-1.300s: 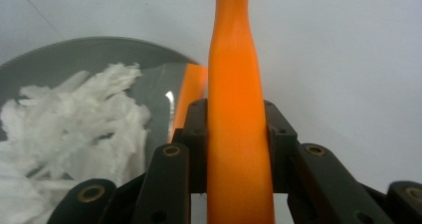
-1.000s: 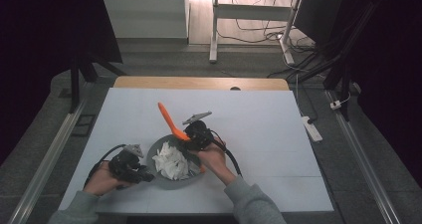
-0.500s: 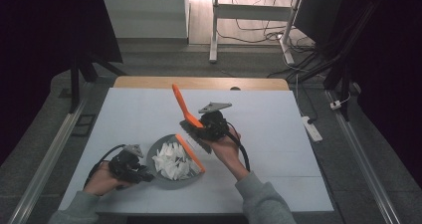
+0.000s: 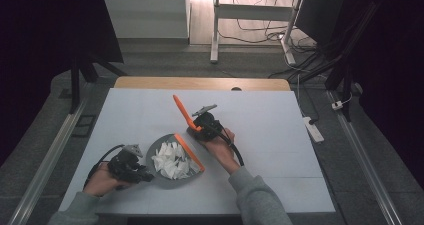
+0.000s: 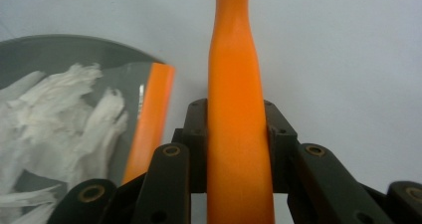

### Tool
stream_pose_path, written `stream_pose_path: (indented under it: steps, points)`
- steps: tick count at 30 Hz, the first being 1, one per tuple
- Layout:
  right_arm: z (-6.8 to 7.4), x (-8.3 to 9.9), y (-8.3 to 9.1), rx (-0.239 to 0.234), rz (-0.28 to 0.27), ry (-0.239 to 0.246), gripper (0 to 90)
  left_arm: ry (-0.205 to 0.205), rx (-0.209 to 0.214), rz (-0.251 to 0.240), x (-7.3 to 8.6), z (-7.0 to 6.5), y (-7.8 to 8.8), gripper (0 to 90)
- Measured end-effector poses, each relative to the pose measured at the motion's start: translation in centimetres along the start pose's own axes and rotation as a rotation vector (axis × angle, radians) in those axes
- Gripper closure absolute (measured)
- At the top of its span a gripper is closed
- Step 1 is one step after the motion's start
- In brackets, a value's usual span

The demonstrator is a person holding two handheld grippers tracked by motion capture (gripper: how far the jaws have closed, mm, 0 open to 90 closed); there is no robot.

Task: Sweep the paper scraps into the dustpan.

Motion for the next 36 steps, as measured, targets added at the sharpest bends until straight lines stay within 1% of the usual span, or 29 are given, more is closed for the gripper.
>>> stream_pose_path:
  steps: [1, 3, 5, 6, 8, 9, 11, 13, 15, 16, 17, 20, 22, 24, 27, 30, 31, 33, 36]
  points:
    - [0.4, 0.0, -0.1, -0.004, 0.002, 0.008, 70.7, 0.003, -0.002, -0.003, 0.0, 0.0, 0.0, 61.8]
    - [1.3, 0.0, -0.2, 0.007, 0.008, 0.035, 70.7, 0.003, -0.003, -0.003, 0.0, -0.1, 0.0, 61.8]
    - [2.3, 0.1, -0.2, -0.012, 0.004, 0.042, 70.7, 0.003, -0.002, -0.001, 0.0, 0.0, 0.0, 61.7]
    - [2.8, 0.2, -0.2, -0.034, -0.003, 0.037, 70.8, 0.003, -0.002, 0.000, 0.0, 0.0, 0.0, 61.8]
    - [4.0, 0.4, 0.0, -0.043, -0.017, 0.059, 70.7, 0.003, -0.002, 0.003, 0.0, 0.0, -0.1, 61.8]
    - [4.5, 0.3, 0.3, -0.068, -0.030, 0.054, 70.8, 0.004, 0.000, 0.002, 0.0, 0.0, -0.1, 61.8]
    - [5.8, 0.1, 1.0, -0.152, -0.056, 0.028, 70.7, 0.006, -0.002, 0.004, 0.0, 0.0, -0.1, 61.8]
    - [6.8, -0.2, 1.8, -0.184, -0.075, 0.049, 70.7, 0.007, -0.003, 0.004, 0.0, 0.0, -0.1, 61.8]
    - [7.2, -1.0, 2.8, -0.207, -0.114, 0.061, 70.7, 0.005, -0.001, 0.006, 0.0, 0.0, -0.1, 61.8]
    - [7.1, -1.4, 3.4, -0.204, -0.134, 0.065, 70.7, 0.008, -0.001, 0.004, 0.0, 0.0, -0.1, 61.8]
    - [6.9, -1.7, 3.9, -0.190, -0.150, 0.065, 70.7, 0.005, 0.000, 0.006, 0.0, 0.0, -0.1, 61.8]
    - [5.3, -2.4, 5.0, -0.154, -0.180, 0.043, 70.7, 0.008, 0.000, 0.005, 0.0, 0.0, -0.2, 61.8]
    - [4.3, -2.3, 5.3, -0.130, -0.184, 0.034, 70.7, 0.007, 0.001, 0.006, 0.0, 0.0, -0.2, 61.8]
    - [3.4, -2.1, 5.2, -0.096, -0.171, 0.031, 70.7, 0.007, -0.002, 0.008, 0.0, 0.0, -0.2, 61.8]
    - [2.1, -1.4, 4.0, -0.060, -0.133, 0.014, 70.7, 0.007, -0.003, 0.007, 0.0, 0.0, -0.2, 61.8]
    - [1.0, -0.6, 1.8, -0.013, -0.068, 0.005, 70.7, 0.007, -0.003, 0.007, 0.0, 0.0, -0.2, 61.8]
    - [0.7, -0.4, 1.2, -0.005, -0.051, 0.005, 70.7, 0.006, -0.003, 0.008, 0.0, 0.0, -0.2, 61.8]
    - [0.7, 0.0, 0.2, -0.012, -0.034, 0.001, 70.7, 0.007, -0.001, 0.007, 0.0, 0.0, -0.2, 61.8]
    - [1.8, 0.0, -0.3, -0.040, -0.037, 0.005, 70.7, 0.007, 0.000, 0.008, 0.0, 0.0, -0.2, 61.8]
Point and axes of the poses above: each handheld gripper's, and its own axes: y roughly backward along the jaws, x roughly out of its underside, z roughly to its left, the point moved 6 cm from there along -y, roughly forward along the jaws, and after that the axes turned 6 degrees about -x, right-handed, at the moved point
